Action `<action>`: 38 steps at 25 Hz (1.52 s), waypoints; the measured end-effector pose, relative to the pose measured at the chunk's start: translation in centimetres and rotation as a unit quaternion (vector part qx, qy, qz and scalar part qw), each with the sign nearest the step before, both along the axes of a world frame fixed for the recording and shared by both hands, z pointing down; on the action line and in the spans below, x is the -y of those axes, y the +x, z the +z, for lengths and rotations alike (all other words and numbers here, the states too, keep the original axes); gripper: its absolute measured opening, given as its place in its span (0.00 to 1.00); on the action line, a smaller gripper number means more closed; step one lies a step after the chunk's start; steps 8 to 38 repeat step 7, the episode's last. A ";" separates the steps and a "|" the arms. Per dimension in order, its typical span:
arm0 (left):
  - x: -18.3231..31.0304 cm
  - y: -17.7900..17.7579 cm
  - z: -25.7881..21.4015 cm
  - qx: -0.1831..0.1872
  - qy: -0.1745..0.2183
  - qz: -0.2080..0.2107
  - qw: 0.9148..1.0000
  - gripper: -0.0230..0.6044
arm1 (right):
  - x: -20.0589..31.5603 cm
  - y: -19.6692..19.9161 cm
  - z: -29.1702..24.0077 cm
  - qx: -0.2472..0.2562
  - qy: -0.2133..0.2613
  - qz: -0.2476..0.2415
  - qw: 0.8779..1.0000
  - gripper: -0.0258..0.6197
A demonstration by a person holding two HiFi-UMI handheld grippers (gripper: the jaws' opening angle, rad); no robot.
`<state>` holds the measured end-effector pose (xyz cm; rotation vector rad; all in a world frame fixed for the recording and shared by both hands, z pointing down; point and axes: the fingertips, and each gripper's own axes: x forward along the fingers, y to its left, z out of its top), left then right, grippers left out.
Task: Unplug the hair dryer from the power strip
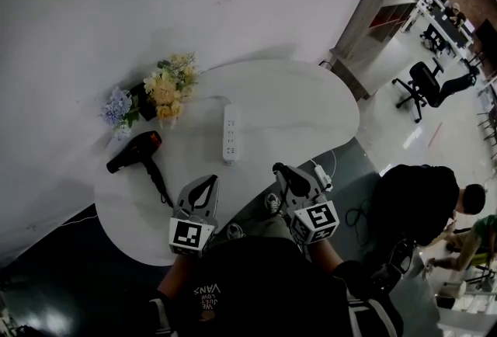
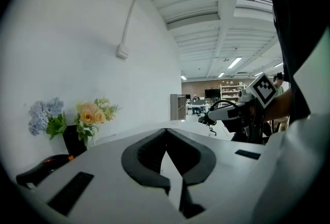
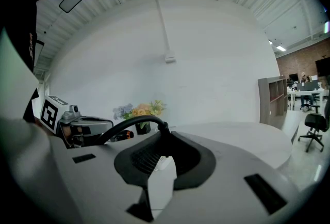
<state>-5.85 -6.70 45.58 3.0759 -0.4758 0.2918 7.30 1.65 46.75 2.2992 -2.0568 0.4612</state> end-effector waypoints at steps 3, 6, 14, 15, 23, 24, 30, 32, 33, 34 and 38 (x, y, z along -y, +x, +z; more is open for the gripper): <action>0.0 0.1 0.0 -0.001 -0.005 0.002 1.000 0.07 | 0.2 0.0 0.0 0.003 0.000 0.000 1.000 0.15; 0.3 0.3 0.0 -0.001 -0.007 0.003 1.000 0.07 | 0.4 0.2 0.1 0.008 0.003 0.004 1.000 0.15; 0.5 0.4 0.0 -0.001 -0.008 0.003 1.000 0.07 | 0.5 0.3 0.1 0.010 0.004 0.005 1.000 0.15; 0.5 0.4 0.0 -0.001 -0.008 0.003 1.000 0.07 | 0.5 0.3 0.1 0.010 0.004 0.005 1.000 0.15; 0.5 0.4 0.0 -0.001 -0.008 0.003 1.000 0.07 | 0.5 0.3 0.1 0.010 0.004 0.005 1.000 0.15; 0.5 0.4 0.0 -0.001 -0.008 0.003 1.000 0.07 | 0.5 0.3 0.1 0.010 0.004 0.005 1.000 0.15; 0.5 0.4 0.0 -0.001 -0.008 0.003 1.000 0.07 | 0.5 0.3 0.1 0.010 0.004 0.005 1.000 0.15; 0.5 0.4 0.0 -0.001 -0.008 0.003 1.000 0.07 | 0.5 0.3 0.1 0.010 0.004 0.005 1.000 0.15; 0.5 0.4 0.0 -0.001 -0.008 0.003 1.000 0.07 | 0.5 0.3 0.1 0.010 0.004 0.005 1.000 0.15; 0.5 0.4 0.0 -0.001 -0.008 0.003 1.000 0.07 | 0.5 0.3 0.1 0.010 0.004 0.005 1.000 0.15; 0.5 0.4 0.0 -0.001 -0.008 0.003 1.000 0.07 | 0.5 0.3 0.1 0.010 0.004 0.005 1.000 0.15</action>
